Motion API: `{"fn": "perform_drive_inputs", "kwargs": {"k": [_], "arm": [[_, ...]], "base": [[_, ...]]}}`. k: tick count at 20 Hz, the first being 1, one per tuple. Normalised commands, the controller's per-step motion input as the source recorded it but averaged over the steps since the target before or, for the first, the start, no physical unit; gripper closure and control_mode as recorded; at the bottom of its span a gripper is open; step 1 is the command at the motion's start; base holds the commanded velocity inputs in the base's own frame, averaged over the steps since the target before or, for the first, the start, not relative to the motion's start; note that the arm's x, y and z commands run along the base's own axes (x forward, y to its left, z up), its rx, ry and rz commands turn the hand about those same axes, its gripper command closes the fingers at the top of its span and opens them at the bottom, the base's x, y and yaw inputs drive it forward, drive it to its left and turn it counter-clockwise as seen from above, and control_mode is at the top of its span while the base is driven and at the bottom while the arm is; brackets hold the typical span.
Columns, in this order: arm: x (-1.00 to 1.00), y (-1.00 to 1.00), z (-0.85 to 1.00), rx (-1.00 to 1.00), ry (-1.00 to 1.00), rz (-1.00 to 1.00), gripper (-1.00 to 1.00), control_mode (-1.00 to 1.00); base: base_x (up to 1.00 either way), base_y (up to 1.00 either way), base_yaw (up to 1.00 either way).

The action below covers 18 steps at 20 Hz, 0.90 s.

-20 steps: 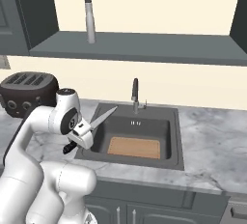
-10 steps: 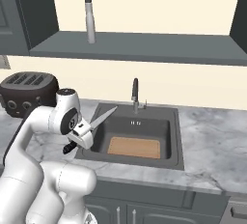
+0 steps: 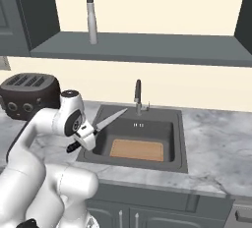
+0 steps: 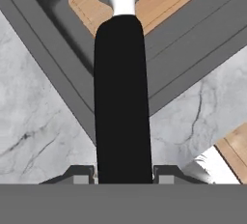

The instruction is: Move the cutting board and knife to the sink. Then move spray from the shelves to the counter.

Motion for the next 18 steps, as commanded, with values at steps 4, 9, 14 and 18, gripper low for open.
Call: {"fn": "perform_drive_inputs", "kwargs": {"k": [4,9,14,18], "arm": [[0.43,-0.01,-0.08,0.01,0.06,-0.21,1.0,-1.0],[0.48,-0.07,-0.1,0.02,0.07,-0.18,1.0,-1.0],[0.36,-0.15,-0.1,0.03,0.06,-0.06,1.0,-1.0],[0.14,0.03,-0.18,0.04,0.01,-0.05,1.0,-1.0]], "base": [[0.0,0.0,0.0],[0.0,0.0,0.0],[0.0,0.0,0.0],[0.0,0.0,0.0]]}}
